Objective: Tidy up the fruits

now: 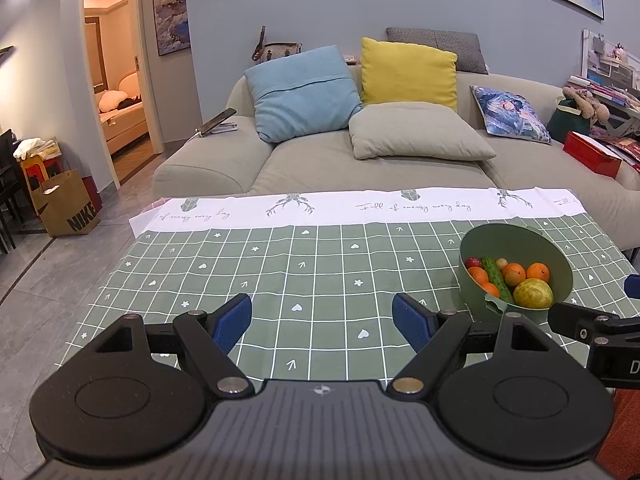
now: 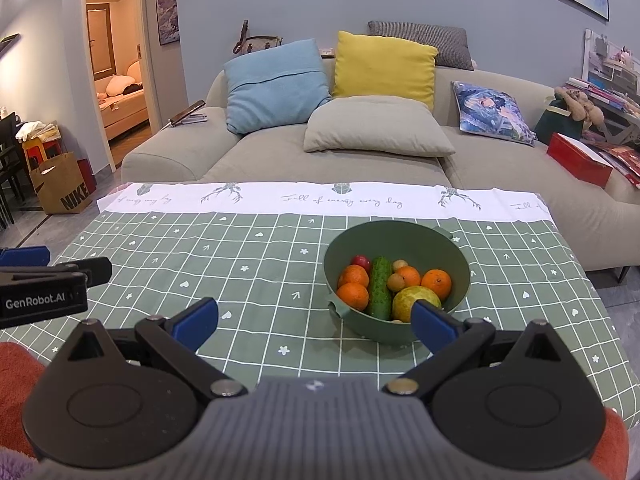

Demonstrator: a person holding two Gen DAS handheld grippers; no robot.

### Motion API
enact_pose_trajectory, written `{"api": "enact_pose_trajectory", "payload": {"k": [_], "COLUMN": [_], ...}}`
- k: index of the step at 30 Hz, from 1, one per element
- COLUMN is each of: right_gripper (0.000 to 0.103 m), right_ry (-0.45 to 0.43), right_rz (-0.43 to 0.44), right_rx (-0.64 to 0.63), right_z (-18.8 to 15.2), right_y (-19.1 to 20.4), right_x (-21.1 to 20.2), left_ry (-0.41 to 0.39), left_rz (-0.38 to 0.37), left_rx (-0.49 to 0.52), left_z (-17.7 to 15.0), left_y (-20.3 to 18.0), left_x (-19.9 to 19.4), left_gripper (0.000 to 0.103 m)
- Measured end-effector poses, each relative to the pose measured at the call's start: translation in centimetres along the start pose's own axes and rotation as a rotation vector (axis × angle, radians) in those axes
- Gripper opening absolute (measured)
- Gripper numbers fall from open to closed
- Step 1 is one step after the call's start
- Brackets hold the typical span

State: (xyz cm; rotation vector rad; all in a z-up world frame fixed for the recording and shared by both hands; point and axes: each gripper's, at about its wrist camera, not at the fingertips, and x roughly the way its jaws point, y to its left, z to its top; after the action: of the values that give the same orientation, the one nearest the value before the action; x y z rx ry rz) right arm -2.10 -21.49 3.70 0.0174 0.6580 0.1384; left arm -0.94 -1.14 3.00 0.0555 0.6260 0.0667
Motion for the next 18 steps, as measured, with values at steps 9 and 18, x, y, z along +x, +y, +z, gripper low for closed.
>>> {"api": "enact_pose_trajectory", "payload": {"k": [9,18], "right_gripper": [0.098,0.098], "right_ry": [-0.001,0.0], "right_rz": [0.0,0.0], "right_rx": [-0.001,-0.001], "right_z": [0.02,0.03], "right_y": [-0.02,-0.03], "right_x": [-0.01,0.0], "left_ry": [0.001,0.001], "left_rz": [0.004,0.005], "left_rx": [0.001,0.001], "left_z": [0.02,0.03], "left_y": [0.16,0.15], "left_x": [0.05,0.05], "left_gripper": [0.094,0.094]}}
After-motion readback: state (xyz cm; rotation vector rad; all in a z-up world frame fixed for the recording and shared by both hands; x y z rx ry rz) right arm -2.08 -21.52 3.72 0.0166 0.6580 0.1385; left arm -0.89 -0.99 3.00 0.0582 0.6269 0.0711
